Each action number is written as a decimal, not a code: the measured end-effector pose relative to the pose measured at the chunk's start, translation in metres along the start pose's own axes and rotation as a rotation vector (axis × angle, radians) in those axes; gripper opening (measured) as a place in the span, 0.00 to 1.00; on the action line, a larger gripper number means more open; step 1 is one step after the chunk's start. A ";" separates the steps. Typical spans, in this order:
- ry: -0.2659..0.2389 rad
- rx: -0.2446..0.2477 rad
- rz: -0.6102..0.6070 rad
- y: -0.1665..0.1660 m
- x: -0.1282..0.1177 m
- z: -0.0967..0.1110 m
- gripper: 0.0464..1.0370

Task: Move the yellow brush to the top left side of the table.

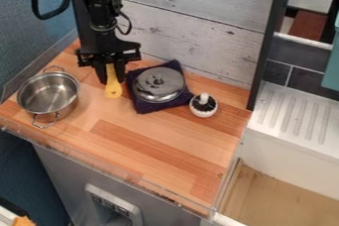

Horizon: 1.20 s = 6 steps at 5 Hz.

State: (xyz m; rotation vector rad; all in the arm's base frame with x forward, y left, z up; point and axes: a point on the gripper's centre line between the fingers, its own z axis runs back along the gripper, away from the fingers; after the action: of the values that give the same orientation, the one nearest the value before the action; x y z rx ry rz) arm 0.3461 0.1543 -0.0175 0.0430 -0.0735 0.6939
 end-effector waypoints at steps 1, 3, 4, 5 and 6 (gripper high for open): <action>0.016 -0.005 0.032 0.004 0.015 -0.014 0.29; 0.044 0.014 0.071 0.009 0.036 -0.033 0.29; 0.051 0.017 0.077 0.009 0.037 -0.033 0.34; 0.057 0.024 0.071 0.008 0.036 -0.032 0.64; 0.061 0.030 0.073 0.007 0.034 -0.034 0.94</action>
State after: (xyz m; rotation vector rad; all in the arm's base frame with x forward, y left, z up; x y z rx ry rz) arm 0.3696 0.1830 -0.0481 0.0485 -0.0059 0.7693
